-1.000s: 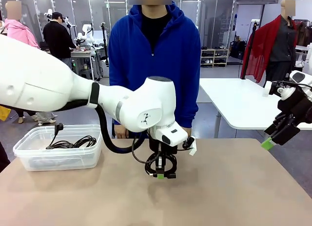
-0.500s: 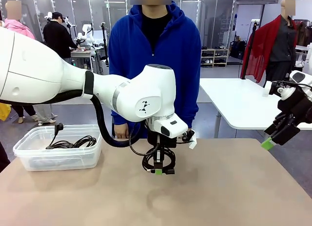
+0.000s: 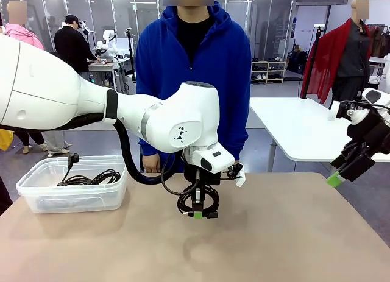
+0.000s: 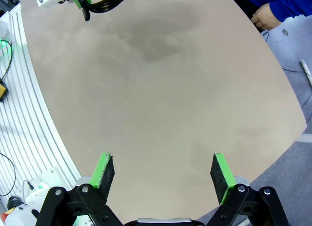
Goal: Organize and store the cables.
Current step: Place the USB Extension Cable into the Organizing box.
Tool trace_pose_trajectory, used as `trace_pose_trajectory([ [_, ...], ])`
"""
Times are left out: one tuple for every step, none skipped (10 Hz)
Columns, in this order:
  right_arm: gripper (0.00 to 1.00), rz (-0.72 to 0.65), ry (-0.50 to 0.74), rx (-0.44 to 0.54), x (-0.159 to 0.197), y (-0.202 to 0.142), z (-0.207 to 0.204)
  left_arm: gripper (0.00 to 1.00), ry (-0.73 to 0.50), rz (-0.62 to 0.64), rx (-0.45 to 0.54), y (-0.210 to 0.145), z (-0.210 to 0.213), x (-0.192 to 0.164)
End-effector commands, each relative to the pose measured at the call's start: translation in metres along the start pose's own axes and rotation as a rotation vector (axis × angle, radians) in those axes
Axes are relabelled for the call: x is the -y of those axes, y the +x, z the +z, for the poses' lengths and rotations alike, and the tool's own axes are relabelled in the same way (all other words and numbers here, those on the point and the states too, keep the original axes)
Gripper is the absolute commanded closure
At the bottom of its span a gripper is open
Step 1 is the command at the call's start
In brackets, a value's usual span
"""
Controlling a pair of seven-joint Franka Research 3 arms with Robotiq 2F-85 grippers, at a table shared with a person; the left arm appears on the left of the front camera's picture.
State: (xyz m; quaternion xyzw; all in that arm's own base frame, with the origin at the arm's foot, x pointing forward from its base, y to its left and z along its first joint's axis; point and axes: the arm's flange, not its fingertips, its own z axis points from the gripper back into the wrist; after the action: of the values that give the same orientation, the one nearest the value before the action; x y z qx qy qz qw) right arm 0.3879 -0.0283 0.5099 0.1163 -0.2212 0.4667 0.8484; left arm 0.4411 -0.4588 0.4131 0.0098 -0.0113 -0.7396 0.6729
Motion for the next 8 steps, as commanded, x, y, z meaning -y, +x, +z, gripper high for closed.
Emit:
trace_pose_trajectory([
  [0.00,-0.003,0.006,-0.004,0.000,0.000,0.001,0.98,0.006,-0.002,-0.002,0.000,0.002,0.000],
  [0.00,-0.003,0.006,-0.004,0.000,0.000,0.001,0.98,0.006,-0.002,-0.002,0.000,0.002,0.000],
  [0.00,-0.003,0.006,-0.004,0.000,0.000,0.001,0.84,0.000,0.000,0.000,0.000,0.000,0.000],
  [0.00,-0.003,0.006,-0.004,0.000,0.000,0.001,0.84,0.027,-0.046,0.024,-0.008,0.017,0.005],
  [0.00,-0.003,0.006,-0.004,0.000,0.000,0.001,0.84,0.019,-0.081,0.036,-0.016,0.032,0.010],
  [0.00,-0.003,0.006,-0.004,0.000,0.000,0.001,0.84,-0.001,-0.101,0.021,-0.025,0.043,0.016],
  [0.00,-0.003,0.006,-0.004,0.000,0.000,0.001,0.84,-0.043,-0.104,0.015,-0.029,0.054,0.022],
  [0.00,-0.003,0.006,-0.004,0.000,0.000,0.001,0.84,-0.034,-0.126,0.011,-0.030,0.063,0.028],
])
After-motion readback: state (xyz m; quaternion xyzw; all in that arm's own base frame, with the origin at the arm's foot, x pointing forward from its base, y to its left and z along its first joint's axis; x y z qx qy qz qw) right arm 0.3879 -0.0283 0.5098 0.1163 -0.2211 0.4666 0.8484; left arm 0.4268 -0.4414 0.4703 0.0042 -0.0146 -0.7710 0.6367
